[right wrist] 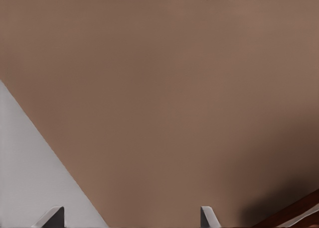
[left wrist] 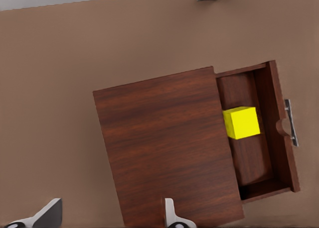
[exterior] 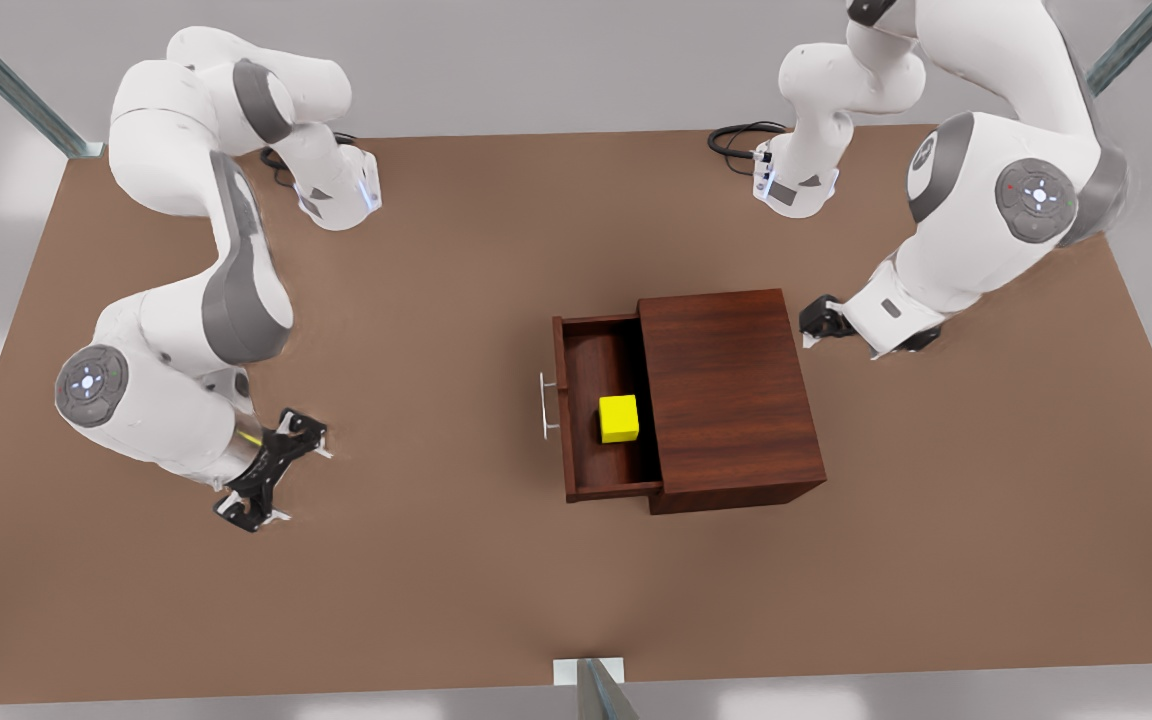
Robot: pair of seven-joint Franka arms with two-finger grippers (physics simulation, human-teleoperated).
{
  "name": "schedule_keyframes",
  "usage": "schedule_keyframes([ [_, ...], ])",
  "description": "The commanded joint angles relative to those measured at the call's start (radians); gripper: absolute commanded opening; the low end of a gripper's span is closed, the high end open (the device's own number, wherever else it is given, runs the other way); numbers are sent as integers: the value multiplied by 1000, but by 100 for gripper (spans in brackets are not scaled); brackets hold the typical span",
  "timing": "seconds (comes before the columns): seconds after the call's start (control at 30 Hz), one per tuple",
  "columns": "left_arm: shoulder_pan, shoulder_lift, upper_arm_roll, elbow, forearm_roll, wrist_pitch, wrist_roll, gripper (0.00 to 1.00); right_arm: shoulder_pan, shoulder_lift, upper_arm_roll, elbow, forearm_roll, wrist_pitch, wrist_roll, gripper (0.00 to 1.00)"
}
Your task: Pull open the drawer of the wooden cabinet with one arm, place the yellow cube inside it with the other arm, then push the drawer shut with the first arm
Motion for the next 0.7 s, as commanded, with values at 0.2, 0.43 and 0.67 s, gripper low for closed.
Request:
schedule_keyframes([
  [0.2,-485,202,2,97,68,200,-1914,100,-65,-419,-133,-795,-94,91,-2094,100],
  [0.43,-592,329,7,100,154,486,-2600,0,-70,-411,-133,-787,-112,79,-2100,100],
  [0.67,-608,414,25,100,154,605,-2774,0,-68,-408,-133,-786,-112,79,-2094,100],
])
